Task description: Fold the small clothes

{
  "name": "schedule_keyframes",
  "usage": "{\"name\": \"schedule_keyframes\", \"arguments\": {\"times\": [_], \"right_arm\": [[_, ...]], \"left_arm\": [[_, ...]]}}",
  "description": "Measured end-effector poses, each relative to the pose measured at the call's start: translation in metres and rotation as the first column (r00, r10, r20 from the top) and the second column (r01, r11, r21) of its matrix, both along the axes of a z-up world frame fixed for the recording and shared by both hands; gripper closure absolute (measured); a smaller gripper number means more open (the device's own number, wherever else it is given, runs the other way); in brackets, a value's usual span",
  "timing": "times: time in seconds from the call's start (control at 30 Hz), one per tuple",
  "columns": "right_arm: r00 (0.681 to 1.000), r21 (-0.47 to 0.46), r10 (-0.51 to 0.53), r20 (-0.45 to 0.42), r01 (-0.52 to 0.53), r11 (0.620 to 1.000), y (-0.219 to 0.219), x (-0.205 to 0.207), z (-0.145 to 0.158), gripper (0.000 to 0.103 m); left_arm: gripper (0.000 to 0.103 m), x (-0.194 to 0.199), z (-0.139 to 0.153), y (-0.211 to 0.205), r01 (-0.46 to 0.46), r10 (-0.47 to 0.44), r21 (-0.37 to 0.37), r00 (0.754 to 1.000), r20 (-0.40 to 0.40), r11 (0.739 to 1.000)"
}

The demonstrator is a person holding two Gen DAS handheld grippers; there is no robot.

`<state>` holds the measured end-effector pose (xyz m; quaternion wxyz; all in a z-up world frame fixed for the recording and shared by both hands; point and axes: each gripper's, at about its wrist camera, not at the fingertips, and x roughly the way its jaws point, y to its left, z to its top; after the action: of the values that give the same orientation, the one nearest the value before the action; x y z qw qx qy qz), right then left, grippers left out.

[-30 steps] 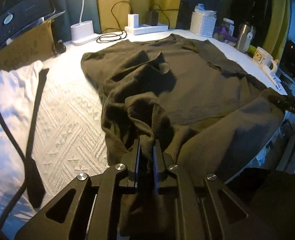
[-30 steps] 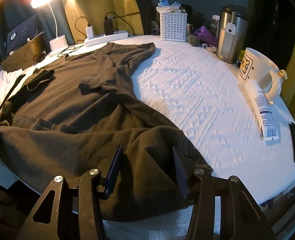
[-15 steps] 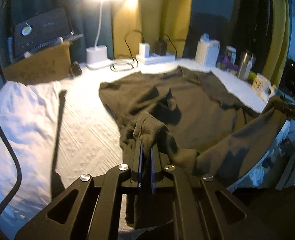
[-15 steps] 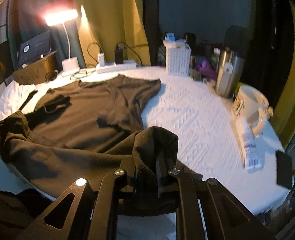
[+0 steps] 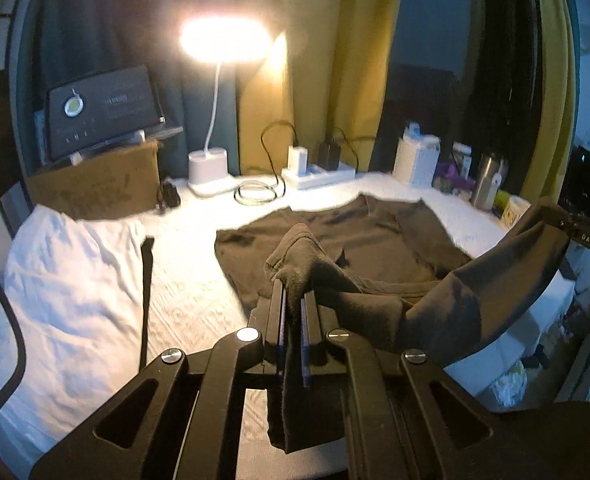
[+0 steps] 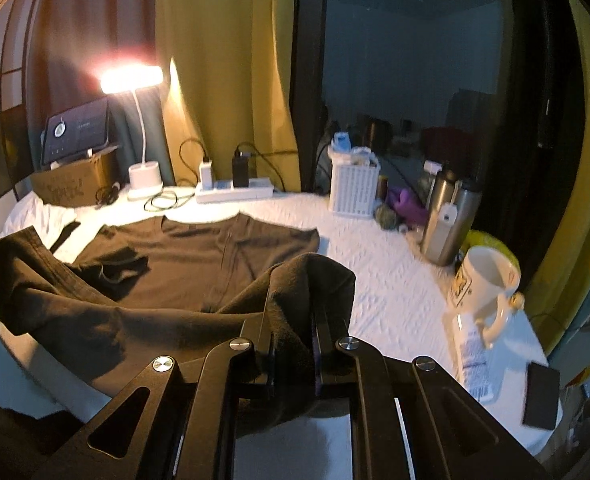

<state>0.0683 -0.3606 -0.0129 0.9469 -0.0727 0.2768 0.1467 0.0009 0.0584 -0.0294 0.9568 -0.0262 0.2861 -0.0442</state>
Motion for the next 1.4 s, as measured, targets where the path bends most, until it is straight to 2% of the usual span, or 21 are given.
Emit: {"name": "schedule_keyframes", "arguments": {"times": [0.27,0.53,0.7,0.83,0.97,1.03,1.13,1.2,1.27,1.4], "right_arm": [[0.999,0.006,-0.003,0.047,0.003,1.0,0.0,0.028,0.019,0.091],[0.997,0.011,0.017,0.069,-0.018,1.0,0.012,0.067,0.028,0.091],[0.999,0.01,0.031,0.028,-0.032,0.999,0.024,0.096,0.013,0.091],[0.996,-0.01,0.047,-0.073,-0.048,0.999,0.029,0.11,-0.027,0.091],[0.982,-0.026,0.04,-0.185,-0.045,0.999,0.028,0.114,-0.072,0.091],[0.973,-0.038,0.024,-0.23,-0.034,0.999,0.025,0.112,-0.093,0.091],[0.963,-0.021,0.01,-0.269,-0.016,1.0,0.015,0.107,-0.108,0.091],[0.961,-0.014,0.008,-0.277,-0.012,1.0,0.012,0.104,-0.112,0.091],[0.961,-0.01,0.009,-0.276,-0.012,1.0,0.011,0.1,-0.113,0.091],[0.958,-0.003,0.013,-0.286,-0.015,1.0,0.01,0.098,-0.113,0.091]], "left_arm": [[0.099,0.019,0.023,0.01,-0.044,0.044,-0.006,0.996,0.076,0.999],[0.099,0.05,0.032,0.02,-0.055,0.055,-0.005,0.995,0.087,0.998],[0.099,0.075,0.012,0.03,-0.06,0.06,0.015,0.998,-0.002,0.998],[0.099,0.079,-0.023,0.034,-0.07,0.073,0.026,0.99,-0.117,0.997],[0.098,0.075,-0.065,0.039,-0.076,0.076,0.012,0.96,-0.27,0.997],[0.096,0.071,-0.076,0.04,-0.075,0.075,0.011,0.946,-0.315,0.997],[0.088,0.069,-0.068,0.041,-0.07,0.069,0.006,0.949,-0.308,0.998],[0.066,0.073,-0.057,0.04,-0.065,0.064,0.006,0.957,-0.282,0.998],[0.054,0.081,-0.053,0.038,-0.048,0.048,0.006,0.96,-0.276,0.999],[0.053,0.111,-0.072,0.037,-0.019,0.027,0.028,0.941,-0.338,0.999]]}}
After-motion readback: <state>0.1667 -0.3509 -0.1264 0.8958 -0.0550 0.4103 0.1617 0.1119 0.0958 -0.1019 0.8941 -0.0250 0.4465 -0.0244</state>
